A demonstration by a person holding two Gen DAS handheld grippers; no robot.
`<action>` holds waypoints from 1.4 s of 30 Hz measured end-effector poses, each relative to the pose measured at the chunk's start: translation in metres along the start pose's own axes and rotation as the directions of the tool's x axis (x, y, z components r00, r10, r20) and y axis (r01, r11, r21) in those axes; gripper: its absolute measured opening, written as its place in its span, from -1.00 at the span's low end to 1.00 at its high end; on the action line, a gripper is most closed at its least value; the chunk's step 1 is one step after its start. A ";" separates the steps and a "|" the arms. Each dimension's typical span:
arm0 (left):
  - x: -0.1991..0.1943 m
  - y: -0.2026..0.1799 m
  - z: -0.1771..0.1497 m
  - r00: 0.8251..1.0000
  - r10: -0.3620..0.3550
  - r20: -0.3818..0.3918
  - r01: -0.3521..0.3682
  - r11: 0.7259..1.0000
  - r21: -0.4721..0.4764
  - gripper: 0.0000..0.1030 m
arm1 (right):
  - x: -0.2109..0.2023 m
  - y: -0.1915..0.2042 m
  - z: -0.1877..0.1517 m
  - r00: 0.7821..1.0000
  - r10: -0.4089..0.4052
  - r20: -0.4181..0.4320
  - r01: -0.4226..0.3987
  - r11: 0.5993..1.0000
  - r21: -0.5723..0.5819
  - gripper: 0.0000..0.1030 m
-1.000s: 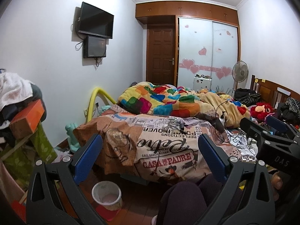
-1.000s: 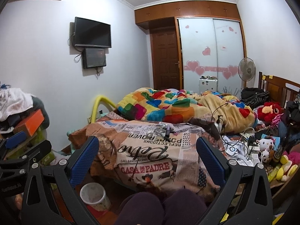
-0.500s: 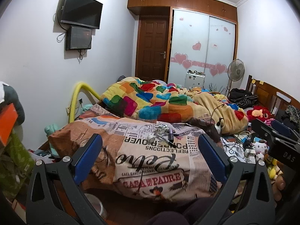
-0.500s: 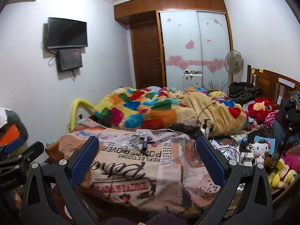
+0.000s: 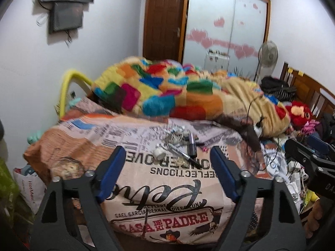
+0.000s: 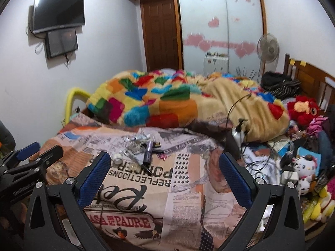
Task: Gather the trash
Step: 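Grasp the white tape roll with the left tool while the right tool grasps the purple spray bottle, then carry the tape roll and spray bottle down to the white bin with both tools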
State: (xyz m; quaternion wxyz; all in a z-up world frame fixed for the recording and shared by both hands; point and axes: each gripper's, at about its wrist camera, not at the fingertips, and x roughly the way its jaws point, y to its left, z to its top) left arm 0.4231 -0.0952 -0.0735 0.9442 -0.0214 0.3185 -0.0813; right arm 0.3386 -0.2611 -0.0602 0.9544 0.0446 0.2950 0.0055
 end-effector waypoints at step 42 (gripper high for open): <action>0.270 0.039 -0.045 0.976 -0.045 -0.215 0.005 0.983 -0.185 -0.22 | 0.296 0.009 -0.028 0.854 0.314 -0.415 -0.266 0.949 0.171 -0.50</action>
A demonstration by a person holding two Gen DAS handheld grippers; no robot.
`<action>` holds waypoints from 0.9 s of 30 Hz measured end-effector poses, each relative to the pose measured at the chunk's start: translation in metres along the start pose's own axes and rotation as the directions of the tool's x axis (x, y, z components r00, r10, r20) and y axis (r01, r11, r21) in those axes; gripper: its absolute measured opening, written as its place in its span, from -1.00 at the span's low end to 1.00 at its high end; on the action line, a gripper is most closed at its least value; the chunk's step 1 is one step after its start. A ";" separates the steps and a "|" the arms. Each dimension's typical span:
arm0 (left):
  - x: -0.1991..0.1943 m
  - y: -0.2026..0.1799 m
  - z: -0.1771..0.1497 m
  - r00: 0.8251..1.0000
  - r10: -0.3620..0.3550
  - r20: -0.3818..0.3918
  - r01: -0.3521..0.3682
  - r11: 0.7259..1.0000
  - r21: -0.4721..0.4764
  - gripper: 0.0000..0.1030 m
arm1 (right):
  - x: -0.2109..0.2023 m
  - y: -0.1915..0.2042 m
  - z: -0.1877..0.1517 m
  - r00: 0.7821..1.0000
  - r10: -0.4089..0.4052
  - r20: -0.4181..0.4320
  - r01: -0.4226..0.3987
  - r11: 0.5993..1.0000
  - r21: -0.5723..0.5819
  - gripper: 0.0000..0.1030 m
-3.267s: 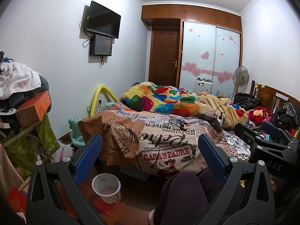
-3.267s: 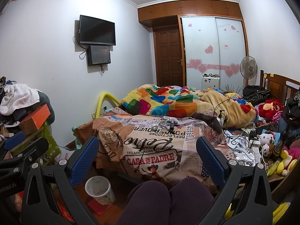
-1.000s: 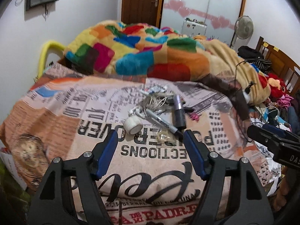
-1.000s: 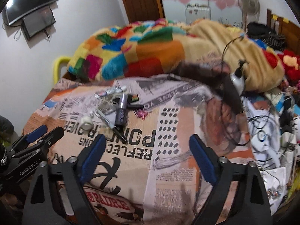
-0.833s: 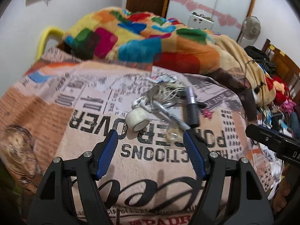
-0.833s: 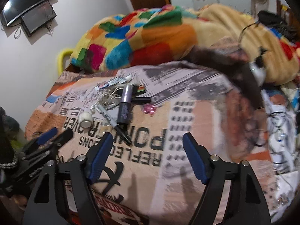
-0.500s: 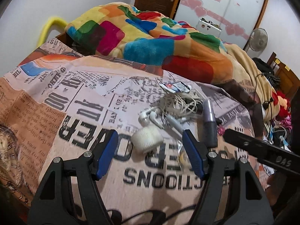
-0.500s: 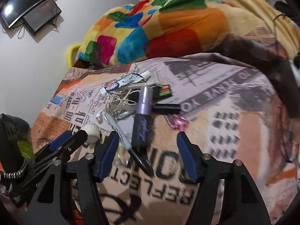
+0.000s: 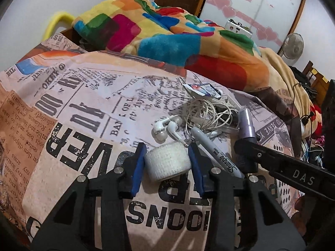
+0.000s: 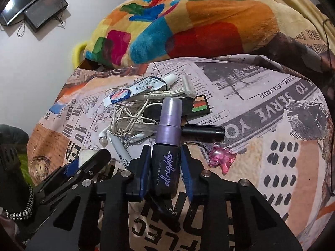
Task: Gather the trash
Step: 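Carry the tape roll and spray bottle down to the white bin with both tools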
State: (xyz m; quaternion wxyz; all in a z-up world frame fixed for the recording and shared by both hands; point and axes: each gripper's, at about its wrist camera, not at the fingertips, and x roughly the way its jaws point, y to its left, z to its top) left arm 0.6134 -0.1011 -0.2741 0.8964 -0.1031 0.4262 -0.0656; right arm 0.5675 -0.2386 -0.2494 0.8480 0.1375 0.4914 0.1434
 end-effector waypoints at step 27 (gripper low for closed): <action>-0.226 0.023 0.001 0.985 -0.002 0.173 0.005 1.000 -0.013 -0.22 | -0.165 0.094 -0.024 0.981 0.014 0.191 0.007 0.994 -0.108 -0.54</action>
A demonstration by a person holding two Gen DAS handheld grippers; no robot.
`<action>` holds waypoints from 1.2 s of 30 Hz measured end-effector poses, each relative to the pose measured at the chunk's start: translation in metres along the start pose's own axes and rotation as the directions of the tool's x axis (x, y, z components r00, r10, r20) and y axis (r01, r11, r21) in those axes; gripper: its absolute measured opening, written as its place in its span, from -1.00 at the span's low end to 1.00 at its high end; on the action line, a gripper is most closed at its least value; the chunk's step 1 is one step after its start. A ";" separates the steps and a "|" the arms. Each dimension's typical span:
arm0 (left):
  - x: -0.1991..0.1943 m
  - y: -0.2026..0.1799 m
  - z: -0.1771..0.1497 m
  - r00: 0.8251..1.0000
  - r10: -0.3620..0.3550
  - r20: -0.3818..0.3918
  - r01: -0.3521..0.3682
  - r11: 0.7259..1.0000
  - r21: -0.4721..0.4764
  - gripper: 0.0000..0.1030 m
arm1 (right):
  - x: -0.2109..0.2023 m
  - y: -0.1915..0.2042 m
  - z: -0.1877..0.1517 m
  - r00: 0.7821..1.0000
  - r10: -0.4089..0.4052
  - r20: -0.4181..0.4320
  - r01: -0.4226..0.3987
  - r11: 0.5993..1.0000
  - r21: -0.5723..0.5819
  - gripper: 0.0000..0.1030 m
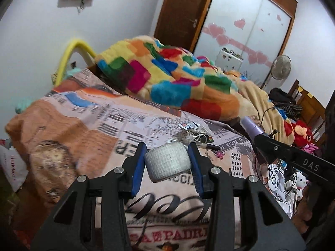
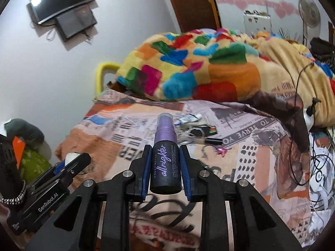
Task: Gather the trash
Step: 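Carry the tape roll and spray bottle down to the white bin with both tools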
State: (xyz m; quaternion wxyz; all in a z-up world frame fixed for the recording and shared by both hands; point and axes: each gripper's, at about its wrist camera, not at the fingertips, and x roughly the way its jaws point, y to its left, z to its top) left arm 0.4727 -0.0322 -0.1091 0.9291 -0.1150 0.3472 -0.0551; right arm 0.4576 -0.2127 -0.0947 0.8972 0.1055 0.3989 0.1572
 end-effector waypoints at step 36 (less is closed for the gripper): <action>-0.217 0.234 -0.155 0.929 0.352 -0.114 -0.370 0.895 -0.248 -0.22 | 0.001 0.271 -0.163 0.924 0.222 -0.311 -0.331 0.871 -0.362 -0.54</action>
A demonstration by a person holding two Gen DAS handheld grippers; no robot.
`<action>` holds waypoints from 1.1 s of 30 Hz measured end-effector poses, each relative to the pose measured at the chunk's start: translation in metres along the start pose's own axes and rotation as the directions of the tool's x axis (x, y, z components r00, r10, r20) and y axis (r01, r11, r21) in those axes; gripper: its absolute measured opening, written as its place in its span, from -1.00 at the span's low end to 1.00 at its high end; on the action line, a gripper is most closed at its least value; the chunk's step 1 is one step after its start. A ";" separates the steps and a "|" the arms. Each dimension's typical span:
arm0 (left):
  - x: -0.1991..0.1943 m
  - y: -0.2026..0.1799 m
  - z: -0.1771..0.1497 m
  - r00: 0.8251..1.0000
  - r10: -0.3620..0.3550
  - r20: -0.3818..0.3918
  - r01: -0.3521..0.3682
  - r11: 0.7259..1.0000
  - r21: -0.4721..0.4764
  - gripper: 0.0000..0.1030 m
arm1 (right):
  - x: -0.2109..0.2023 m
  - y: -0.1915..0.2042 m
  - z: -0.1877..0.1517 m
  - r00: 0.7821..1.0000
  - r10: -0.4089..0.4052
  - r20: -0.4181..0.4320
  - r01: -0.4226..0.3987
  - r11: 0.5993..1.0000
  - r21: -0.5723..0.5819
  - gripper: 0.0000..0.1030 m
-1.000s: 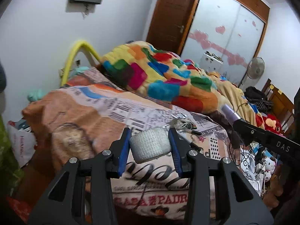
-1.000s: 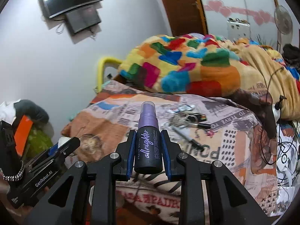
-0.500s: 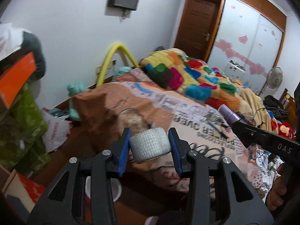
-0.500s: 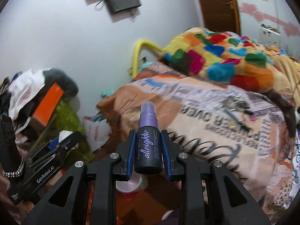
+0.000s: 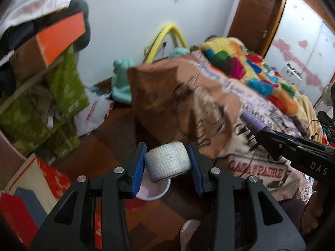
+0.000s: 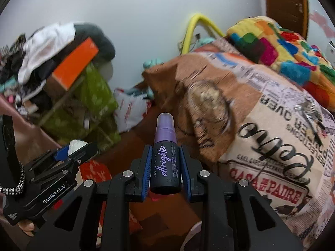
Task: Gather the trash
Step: 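Carry the tape roll and spray bottle down to the white bin with both tools, then open both tools over the bin, dropping tape roll and spray bottle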
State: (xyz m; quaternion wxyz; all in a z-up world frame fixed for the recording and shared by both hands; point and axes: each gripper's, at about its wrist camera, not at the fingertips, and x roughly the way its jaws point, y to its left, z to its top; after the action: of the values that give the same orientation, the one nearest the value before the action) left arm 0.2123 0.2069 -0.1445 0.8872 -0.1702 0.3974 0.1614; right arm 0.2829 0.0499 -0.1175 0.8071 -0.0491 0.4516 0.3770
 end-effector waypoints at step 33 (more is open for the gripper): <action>0.165 0.077 -0.042 0.915 -0.061 -0.400 -0.055 0.961 -0.273 0.05 | 0.167 0.036 0.007 0.932 0.036 -0.360 -0.077 0.992 -0.099 -0.33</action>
State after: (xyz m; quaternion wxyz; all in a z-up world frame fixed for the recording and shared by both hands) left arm 0.2566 0.2822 -0.3099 0.7534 -0.3233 0.5451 0.1753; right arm 0.3161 0.1727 -0.2319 0.6963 -0.1487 0.5704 0.4095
